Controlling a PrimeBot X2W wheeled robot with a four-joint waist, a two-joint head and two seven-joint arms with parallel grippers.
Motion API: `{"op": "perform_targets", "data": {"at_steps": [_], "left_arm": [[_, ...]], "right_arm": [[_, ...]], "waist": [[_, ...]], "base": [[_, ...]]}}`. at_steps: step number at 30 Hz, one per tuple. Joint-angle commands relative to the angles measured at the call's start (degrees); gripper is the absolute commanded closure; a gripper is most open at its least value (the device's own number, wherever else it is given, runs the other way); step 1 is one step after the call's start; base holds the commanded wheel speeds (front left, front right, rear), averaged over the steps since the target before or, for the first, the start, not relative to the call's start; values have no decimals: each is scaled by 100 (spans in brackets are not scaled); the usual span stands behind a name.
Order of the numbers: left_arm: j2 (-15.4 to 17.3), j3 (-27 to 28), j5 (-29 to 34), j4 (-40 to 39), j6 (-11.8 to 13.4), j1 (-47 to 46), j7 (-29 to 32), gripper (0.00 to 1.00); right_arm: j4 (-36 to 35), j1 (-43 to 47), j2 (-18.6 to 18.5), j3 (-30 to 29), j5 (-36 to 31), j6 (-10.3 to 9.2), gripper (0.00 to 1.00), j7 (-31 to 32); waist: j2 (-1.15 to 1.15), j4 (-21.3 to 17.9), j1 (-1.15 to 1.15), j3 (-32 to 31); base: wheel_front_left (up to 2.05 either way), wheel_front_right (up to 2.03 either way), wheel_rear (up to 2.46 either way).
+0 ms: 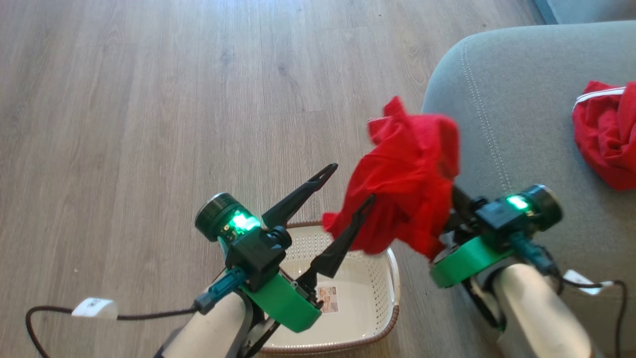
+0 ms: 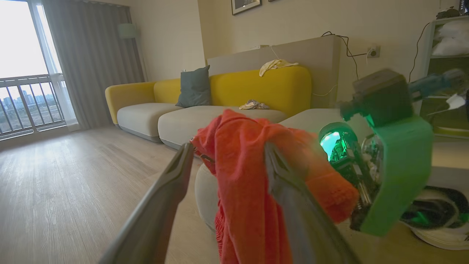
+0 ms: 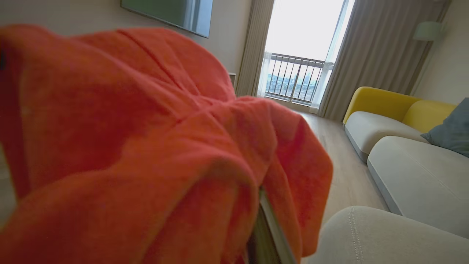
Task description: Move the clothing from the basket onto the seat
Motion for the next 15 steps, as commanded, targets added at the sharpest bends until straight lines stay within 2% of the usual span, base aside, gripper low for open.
{"op": "perform_targets", "data": {"at_steps": [1, 15], "left_arm": [[-1, 255, 48, -136, -5, -88, -28, 0], [115, 251, 120, 293, -5, 180, -28, 0]], "right_arm": [[-237, -9, 71, -52, -36, -2, 100, -37], [-456, 535, 231, -1337, 5, -2, 100, -37]], "waist": [[0, -7, 0, 5], [0, -67, 0, 31]], "base": [[0, 0, 0], [0, 0, 0]]}}
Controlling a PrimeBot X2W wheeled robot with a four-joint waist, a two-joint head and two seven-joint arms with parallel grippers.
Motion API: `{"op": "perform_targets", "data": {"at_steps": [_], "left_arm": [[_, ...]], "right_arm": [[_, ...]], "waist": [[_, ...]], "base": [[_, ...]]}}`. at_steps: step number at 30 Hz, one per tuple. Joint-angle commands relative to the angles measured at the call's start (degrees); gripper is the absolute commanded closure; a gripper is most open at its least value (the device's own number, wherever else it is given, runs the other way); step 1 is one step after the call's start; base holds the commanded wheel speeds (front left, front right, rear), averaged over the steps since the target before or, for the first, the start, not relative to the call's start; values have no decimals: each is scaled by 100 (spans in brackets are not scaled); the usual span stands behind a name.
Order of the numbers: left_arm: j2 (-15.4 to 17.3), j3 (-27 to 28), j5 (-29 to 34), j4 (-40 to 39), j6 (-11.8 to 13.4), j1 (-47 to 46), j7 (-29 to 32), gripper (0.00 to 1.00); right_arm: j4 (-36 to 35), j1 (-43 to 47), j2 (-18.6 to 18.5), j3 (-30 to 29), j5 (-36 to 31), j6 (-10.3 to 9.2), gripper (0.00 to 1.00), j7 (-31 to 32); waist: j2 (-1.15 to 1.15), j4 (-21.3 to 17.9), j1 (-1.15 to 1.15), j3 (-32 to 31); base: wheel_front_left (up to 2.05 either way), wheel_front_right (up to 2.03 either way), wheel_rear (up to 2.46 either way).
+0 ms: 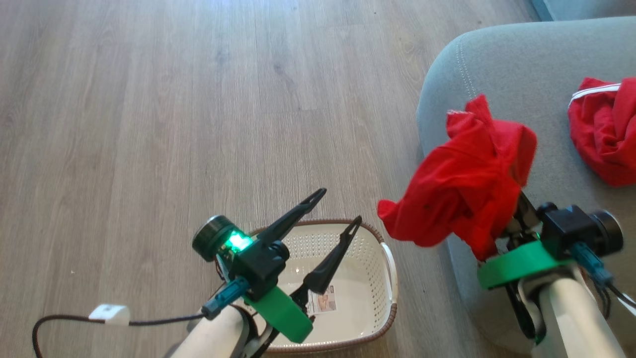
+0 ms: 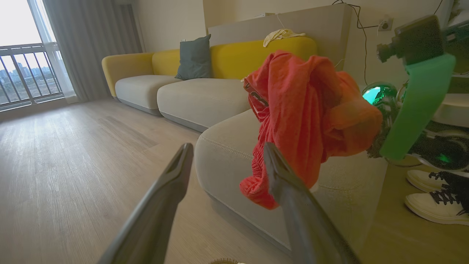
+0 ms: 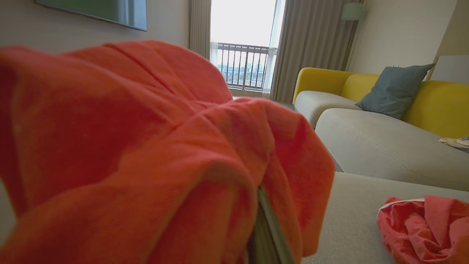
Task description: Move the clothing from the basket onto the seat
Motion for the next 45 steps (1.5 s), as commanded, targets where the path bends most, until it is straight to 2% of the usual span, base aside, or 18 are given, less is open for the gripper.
{"op": "perform_targets", "data": {"at_steps": [1, 15, 35, 45], "left_arm": [[66, 218, -23, -106, -5, -61, -28, 0], [138, 97, -45, 326, -6, 155, -28, 0], [41, 178, -86, 633, -6, 402, -28, 0], [30, 242, -45, 610, -6, 426, -28, 0]], "right_arm": [[-195, 13, 58, -12, 64, -1, 100, -37], [-76, 351, 282, -623, 300, -1, 100, -37], [95, 412, 367, -579, 374, -1, 100, -37], [28, 352, 303, -632, 336, -1, 100, -37]], "waist": [[0, -7, 0, 22], [0, -62, 0, -3], [0, -115, 0, -139], [0, -502, 0, -103]], "base": [[0, 0, 0], [0, 0, 0], [0, 0, 0], [0, 0, 0]]}}
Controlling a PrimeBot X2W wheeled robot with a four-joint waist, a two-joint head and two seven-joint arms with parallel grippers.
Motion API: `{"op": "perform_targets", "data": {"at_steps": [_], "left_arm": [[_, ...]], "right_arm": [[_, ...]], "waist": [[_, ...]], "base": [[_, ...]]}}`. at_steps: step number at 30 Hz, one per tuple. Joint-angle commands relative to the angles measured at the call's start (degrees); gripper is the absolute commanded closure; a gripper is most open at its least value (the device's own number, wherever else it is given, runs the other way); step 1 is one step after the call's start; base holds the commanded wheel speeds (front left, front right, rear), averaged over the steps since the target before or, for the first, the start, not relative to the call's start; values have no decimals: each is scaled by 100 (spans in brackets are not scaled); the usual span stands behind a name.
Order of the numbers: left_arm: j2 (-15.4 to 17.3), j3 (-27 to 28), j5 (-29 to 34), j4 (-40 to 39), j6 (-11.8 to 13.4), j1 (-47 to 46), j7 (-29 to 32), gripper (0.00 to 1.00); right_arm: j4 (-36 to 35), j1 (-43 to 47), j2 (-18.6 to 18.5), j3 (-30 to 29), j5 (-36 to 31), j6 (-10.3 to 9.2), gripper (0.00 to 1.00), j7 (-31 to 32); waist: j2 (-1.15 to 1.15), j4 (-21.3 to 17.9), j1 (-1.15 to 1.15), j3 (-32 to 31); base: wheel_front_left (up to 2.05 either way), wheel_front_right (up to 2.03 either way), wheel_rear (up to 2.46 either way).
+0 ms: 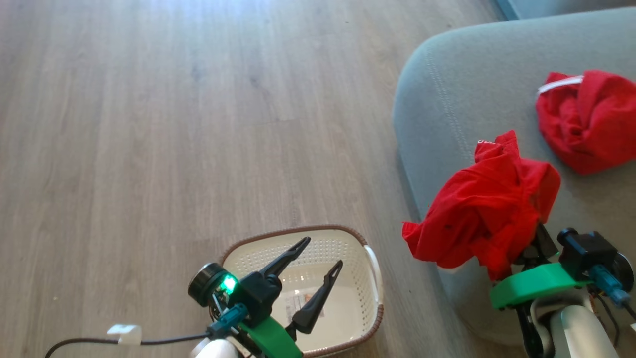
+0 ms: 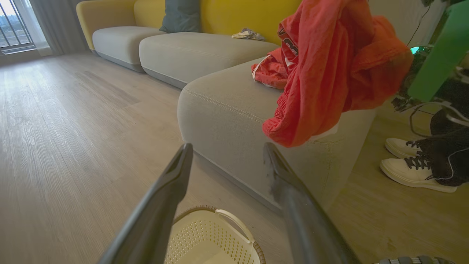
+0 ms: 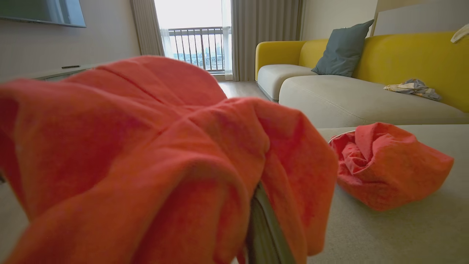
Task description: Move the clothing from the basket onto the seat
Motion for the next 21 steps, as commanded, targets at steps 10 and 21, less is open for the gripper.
{"op": "perform_targets", "data": {"at_steps": [10, 21], "left_arm": [[-5, 272, 47, -306, -6, -153, -29, 0], [-43, 305, 96, -396, -6, -218, -29, 0]], "right_arm": [[-358, -227, -23, 154, -6, -1, 100, -38], [-522, -182, -37, 9, 26, -1, 100, -38]], "waist": [[0, -914, 0, 112], [0, -2052, 0, 176]], "base": [[0, 0, 0], [0, 0, 0]]}}
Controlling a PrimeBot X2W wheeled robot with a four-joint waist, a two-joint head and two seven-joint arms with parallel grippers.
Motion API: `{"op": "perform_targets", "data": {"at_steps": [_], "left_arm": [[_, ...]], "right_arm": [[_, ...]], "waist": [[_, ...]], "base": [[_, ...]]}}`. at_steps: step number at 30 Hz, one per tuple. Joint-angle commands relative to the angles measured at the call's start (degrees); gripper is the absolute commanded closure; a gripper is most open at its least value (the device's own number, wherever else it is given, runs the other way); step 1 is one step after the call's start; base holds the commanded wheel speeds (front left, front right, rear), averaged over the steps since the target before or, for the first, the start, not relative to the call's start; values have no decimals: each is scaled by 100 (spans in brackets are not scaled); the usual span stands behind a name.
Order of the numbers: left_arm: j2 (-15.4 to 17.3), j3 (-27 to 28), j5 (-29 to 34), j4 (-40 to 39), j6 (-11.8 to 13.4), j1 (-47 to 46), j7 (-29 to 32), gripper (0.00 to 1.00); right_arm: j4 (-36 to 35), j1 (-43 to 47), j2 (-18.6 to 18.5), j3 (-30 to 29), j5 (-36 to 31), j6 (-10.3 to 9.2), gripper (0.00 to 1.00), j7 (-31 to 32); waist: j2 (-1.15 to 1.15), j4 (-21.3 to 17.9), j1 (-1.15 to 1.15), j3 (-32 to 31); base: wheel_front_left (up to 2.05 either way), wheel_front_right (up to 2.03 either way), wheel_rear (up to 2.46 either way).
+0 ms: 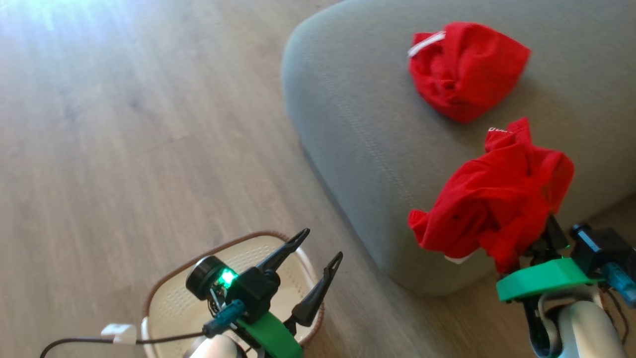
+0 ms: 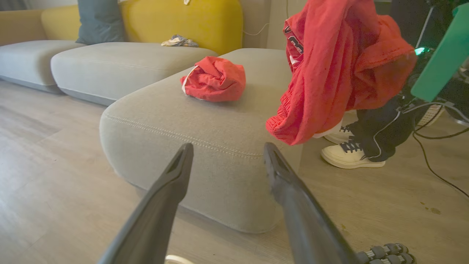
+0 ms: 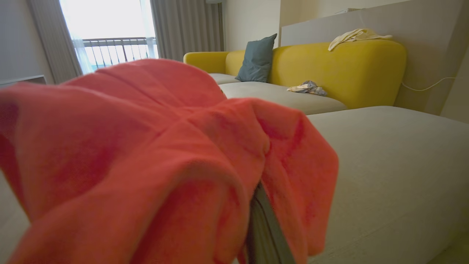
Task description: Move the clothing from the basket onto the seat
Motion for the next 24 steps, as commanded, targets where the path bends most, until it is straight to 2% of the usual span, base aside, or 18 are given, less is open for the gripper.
{"op": "perform_targets", "data": {"at_steps": [1, 13, 24], "left_arm": [[-14, 180, 39, -232, -6, -209, -29, 0], [102, -299, -115, -195, -6, -659, -29, 0], [157, -373, -159, -212, -6, -756, -29, 0]], "right_arm": [[-241, -168, -32, 99, 30, -1, 100, -38], [-732, 205, 66, -499, 164, -1, 100, -38], [-830, 181, 76, -546, 331, -1, 100, -38]], "waist": [[0, -315, 0, 46], [0, -510, 0, 393], [0, -539, 0, 520]], "base": [[0, 0, 0], [0, 0, 0], [0, 0, 0]]}}
